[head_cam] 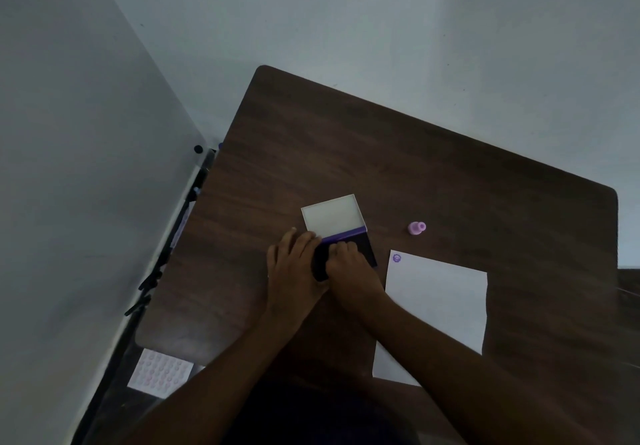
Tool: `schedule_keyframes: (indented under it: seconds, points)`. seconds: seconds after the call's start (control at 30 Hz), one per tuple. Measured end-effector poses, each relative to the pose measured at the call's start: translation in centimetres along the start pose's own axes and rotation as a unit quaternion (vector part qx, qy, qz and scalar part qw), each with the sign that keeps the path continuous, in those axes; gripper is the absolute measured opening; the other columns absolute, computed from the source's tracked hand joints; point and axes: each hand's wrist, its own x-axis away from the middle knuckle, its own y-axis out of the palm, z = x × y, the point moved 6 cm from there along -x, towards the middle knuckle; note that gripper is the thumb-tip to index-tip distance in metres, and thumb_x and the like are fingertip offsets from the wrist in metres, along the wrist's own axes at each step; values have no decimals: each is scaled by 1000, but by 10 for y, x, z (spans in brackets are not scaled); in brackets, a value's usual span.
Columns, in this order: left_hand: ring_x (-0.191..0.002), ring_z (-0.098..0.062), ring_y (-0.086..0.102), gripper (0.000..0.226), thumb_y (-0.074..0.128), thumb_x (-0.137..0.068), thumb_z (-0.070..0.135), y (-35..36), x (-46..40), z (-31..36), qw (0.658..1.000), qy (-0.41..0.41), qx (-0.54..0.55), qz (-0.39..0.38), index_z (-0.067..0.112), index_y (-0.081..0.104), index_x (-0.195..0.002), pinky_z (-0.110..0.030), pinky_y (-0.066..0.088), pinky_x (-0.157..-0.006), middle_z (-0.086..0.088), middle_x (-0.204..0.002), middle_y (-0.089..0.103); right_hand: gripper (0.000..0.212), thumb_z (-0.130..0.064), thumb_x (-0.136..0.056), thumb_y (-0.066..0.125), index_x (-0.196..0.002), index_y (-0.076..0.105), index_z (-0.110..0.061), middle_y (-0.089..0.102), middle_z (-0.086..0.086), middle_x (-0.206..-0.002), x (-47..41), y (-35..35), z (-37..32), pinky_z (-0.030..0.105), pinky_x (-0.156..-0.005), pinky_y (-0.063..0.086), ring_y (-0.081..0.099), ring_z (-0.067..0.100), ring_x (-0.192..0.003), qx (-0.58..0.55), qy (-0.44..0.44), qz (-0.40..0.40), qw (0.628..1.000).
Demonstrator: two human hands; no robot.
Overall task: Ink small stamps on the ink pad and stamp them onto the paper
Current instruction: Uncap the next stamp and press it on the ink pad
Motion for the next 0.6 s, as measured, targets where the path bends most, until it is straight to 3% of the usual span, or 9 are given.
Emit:
schedule_keyframes:
  seconds: [0.6]
  points:
    - [-137, -20, 28, 81, 70, -63, 58, -2, 1, -1, 1000, 16, -1, 15, 28, 42, -133, -44, 15, -113, 4, -140, 46, 46, -17, -82, 67, -123, 48, -4, 54, 19, -125, 5, -6, -2, 43, -102, 39, 49, 32, -116, -9, -13, 43, 999]
